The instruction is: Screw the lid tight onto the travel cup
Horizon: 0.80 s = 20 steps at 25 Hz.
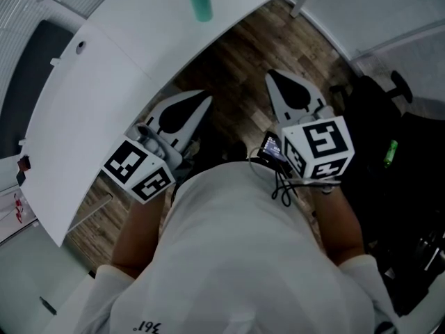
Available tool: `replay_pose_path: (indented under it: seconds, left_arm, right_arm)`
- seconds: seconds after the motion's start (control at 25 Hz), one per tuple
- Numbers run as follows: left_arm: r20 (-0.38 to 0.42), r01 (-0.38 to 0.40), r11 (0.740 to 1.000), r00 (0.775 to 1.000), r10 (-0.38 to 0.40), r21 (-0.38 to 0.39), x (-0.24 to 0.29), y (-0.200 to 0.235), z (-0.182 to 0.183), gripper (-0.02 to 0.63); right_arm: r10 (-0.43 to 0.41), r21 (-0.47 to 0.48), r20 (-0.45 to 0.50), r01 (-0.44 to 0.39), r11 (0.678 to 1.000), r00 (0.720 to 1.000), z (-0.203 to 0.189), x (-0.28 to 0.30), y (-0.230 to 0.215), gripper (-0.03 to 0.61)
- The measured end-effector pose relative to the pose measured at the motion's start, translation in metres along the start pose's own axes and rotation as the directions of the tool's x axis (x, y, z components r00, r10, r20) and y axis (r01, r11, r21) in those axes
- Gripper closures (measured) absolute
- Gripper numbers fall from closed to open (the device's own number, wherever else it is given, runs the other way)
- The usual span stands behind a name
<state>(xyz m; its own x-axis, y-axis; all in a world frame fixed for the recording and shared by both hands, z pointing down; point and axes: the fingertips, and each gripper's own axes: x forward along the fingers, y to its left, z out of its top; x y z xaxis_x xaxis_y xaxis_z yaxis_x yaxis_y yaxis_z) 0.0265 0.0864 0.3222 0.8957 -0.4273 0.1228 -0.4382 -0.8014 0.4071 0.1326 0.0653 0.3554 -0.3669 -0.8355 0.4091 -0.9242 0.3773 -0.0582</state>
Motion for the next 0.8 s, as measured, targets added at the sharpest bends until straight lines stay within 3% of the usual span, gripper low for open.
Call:
replay_pose_path:
  seconds: [0.8]
  left_arm:
    - [-0.051, -0.022, 1.0, 0.998, 0.022, -0.012, -0.014, -0.002, -0.017, 0.583]
  right_arm:
    - [0.007, -0.08, 0.019, -0.005, 0.997, 1.0, 0.01, 0.001, 0.004, 0.558]
